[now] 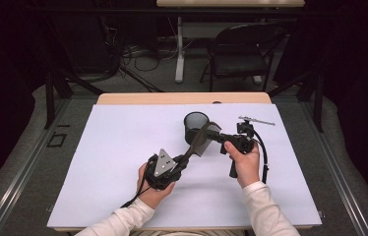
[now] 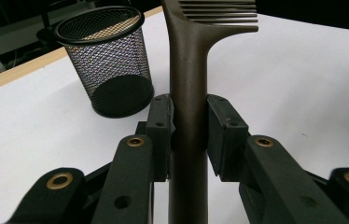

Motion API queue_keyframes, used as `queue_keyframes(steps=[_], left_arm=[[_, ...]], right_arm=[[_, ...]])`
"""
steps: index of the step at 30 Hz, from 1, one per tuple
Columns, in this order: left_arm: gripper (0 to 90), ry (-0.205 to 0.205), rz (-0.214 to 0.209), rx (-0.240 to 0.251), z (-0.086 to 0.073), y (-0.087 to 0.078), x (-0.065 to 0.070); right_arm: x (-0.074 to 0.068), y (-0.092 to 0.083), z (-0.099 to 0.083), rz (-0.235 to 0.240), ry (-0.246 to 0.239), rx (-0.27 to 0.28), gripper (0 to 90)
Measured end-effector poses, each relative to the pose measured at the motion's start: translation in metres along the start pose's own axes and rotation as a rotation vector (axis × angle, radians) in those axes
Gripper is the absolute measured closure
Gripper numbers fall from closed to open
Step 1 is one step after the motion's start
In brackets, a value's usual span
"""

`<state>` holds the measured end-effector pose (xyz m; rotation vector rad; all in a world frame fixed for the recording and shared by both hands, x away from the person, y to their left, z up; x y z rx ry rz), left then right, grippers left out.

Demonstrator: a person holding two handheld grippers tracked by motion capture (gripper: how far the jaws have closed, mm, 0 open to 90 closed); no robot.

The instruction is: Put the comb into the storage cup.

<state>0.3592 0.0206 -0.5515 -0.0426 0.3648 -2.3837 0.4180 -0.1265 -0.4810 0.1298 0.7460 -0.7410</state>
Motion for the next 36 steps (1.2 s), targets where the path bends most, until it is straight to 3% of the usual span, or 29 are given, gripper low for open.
queue_keyframes(steps=[17, 36], left_arm=[[72.3, 0.002, -0.001, -0.001, -0.0007, 0.0003, 0.0015], [72.3, 0.007, 0.002, -0.004, -0.0022, 0.0012, 0.0014]], right_arm=[[0.0025, -0.0002, -0.0006, 0.013, 0.032, -0.001, 84.5], [0.0051, 0.0002, -0.0015, 0.030, 0.080, -0.004, 86.7]])
Point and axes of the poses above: each handheld gripper's, and its own axes: y roughly forward along the jaws, z roughly out of its top, x roughly to its right, the point moved 8 cm from there along y, roughly forward along the jaws, and after that the axes turned 10 degrees about x, right-handed, at the moved point
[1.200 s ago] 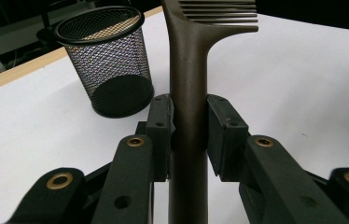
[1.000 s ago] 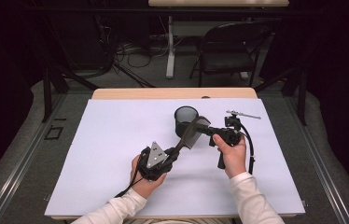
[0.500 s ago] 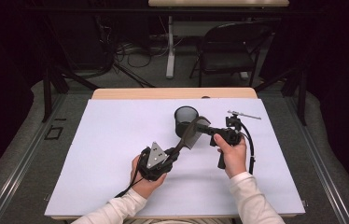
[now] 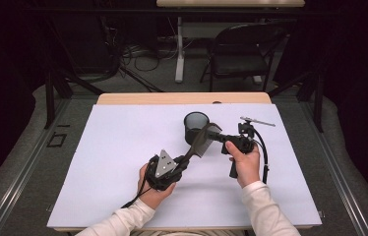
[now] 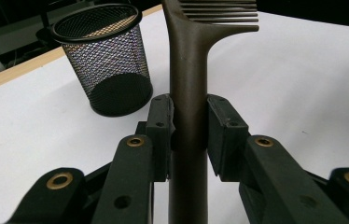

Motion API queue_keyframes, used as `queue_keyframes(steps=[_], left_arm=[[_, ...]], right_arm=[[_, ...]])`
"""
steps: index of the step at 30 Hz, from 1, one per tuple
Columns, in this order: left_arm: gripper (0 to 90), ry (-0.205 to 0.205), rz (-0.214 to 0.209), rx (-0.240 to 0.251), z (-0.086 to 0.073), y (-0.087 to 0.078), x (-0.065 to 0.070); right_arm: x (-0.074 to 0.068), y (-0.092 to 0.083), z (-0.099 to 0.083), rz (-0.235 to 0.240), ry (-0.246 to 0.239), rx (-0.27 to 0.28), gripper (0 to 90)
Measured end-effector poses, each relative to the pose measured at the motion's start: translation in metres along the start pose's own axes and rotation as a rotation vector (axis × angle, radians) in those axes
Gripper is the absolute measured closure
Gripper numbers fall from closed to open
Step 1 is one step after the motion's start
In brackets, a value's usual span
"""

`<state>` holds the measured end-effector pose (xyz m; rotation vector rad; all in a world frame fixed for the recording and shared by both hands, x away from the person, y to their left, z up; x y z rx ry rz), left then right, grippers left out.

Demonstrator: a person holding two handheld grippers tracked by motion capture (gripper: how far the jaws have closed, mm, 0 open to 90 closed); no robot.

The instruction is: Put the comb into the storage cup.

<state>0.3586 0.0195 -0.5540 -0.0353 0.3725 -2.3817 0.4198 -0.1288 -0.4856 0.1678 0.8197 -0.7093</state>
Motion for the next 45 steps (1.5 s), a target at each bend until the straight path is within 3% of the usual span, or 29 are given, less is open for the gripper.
queue_keyframes(steps=[45], left_arm=[[68.5, -0.001, 0.009, 0.001, -0.0019, 0.0004, 0.0000]], right_arm=[[0.0001, -0.0004, -0.0016, 0.027, 0.047, -0.021, 87.1]])
Point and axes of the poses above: each handheld gripper's, and its own axes: y roughly forward along the jaws, z roughly out of its top, x roughly to its right, the point moved 8 cm from there along y, roughly forward along the jaws, and after that the axes turned 10 degrees about x, right-handed, at the moved point
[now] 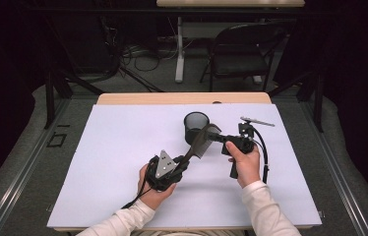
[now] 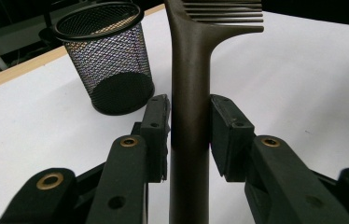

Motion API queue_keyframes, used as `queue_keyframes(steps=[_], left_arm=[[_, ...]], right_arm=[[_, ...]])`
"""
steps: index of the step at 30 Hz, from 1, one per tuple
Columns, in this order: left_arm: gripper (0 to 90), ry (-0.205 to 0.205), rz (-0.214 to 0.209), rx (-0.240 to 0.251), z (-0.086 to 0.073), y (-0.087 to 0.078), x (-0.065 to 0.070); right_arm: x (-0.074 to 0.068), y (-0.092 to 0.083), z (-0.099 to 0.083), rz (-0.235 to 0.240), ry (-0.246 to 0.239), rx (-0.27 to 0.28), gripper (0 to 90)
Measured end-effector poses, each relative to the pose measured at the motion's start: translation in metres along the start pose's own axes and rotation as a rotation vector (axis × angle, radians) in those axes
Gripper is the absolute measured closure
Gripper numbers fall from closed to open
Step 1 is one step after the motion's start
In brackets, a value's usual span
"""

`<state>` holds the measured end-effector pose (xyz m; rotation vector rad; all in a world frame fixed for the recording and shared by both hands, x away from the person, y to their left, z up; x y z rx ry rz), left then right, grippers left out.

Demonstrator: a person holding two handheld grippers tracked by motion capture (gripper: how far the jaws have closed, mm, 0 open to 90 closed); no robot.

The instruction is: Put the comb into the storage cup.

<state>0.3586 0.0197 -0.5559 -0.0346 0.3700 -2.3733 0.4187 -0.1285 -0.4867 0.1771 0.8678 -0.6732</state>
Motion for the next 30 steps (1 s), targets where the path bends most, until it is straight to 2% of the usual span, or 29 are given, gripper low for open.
queue_keyframes(steps=[4, 23, 27, 30], left_arm=[[67.1, -0.002, -0.007, 0.002, 0.0002, -0.0001, 0.0007], [42.7, -0.030, -0.016, 0.015, 0.0019, 0.0009, -0.0012], [38.8, -0.028, -0.010, 0.012, 0.0021, 0.0009, -0.0019], [35.8, -0.038, 0.013, 0.006, 0.0030, 0.0011, -0.0064]], right_arm=[[0.0005, -0.0003, 0.0005, 0.001, -0.002, 0.002, 87.1], [0.0022, -0.0018, 0.0024, -0.006, -0.007, 0.015, 87.1], [0.0026, -0.0023, 0.0029, -0.008, -0.007, 0.016, 87.1], [0.0037, -0.0031, 0.0034, -0.013, -0.005, 0.019, 87.1]])
Point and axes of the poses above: each handheld gripper's, and its own axes: y roughly forward along the jaws, z roughly out of its top, x roughly to its right, the point moved 8 cm from there along y, roughly forward along the jaws, and after that the axes turned 10 degrees about x, right-handed, at the moved point
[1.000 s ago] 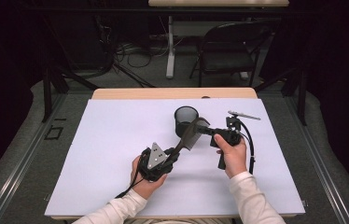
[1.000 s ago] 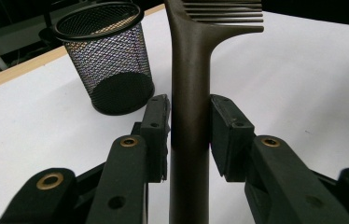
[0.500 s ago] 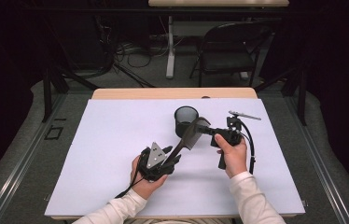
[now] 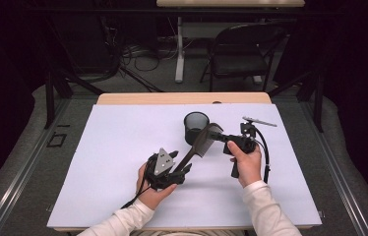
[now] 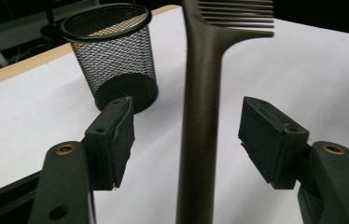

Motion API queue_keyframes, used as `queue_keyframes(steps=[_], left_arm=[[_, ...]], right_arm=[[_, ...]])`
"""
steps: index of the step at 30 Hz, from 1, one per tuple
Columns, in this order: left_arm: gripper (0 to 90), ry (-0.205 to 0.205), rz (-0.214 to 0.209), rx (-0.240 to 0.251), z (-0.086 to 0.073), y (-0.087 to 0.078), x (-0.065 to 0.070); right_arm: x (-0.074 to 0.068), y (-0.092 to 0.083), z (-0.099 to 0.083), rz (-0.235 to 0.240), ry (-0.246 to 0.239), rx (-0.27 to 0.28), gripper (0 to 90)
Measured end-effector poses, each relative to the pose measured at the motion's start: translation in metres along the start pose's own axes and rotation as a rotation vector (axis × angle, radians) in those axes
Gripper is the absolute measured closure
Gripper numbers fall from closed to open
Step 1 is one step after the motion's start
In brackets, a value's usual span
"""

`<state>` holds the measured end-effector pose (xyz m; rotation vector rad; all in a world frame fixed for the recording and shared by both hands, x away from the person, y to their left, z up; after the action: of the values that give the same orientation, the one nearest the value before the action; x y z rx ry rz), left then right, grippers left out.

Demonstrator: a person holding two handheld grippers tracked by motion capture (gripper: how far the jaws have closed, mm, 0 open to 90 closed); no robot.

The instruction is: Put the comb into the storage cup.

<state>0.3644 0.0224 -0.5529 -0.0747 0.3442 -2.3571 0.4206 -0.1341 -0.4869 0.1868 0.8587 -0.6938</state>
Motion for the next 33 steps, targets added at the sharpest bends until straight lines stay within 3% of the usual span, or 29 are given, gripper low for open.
queue_keyframes(steps=[5, 8, 16, 21, 24, 26, 33], left_arm=[[35.2, -0.034, -0.003, 0.000, 0.003, -0.002, -0.004], [35.2, -0.034, -0.009, 0.001, 0.004, -0.002, -0.005], [35.4, -0.061, -0.066, 0.015, 0.010, -0.003, -0.003], [35.7, -0.049, -0.063, 0.019, 0.012, -0.004, -0.004], [36.3, -0.063, -0.045, 0.004, 0.012, -0.006, -0.006], [37.1, -0.077, -0.065, 0.012, 0.013, -0.006, -0.006], [36.9, -0.078, -0.021, 0.021, 0.016, -0.008, -0.017]], right_arm=[[0.001, -0.002, 0.002, -0.006, 0.000, 0.008, 87.1], [0.002, -0.002, 0.003, -0.009, -0.009, 0.014, 87.1], [0.007, -0.006, 0.008, -0.023, -0.013, 0.043, 87.0], [0.008, -0.009, 0.010, -0.032, -0.013, 0.044, 87.1], [0.010, -0.011, 0.012, -0.035, -0.015, 0.051, 87.0], [0.010, -0.012, 0.013, -0.036, -0.015, 0.052, 87.0], [0.012, -0.015, 0.017, -0.047, -0.023, 0.067, 87.1]])
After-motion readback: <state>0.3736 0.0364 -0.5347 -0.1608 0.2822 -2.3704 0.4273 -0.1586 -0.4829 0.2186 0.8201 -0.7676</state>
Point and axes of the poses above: each handheld gripper's, and its own axes: y roughly forward along the jaws, z roughly out of its top, x roughly to its right, the point moved 8 cm from there along y, roughly forward along the jaws, and after that the axes turned 10 degrees about x, right-handed, at the moved point
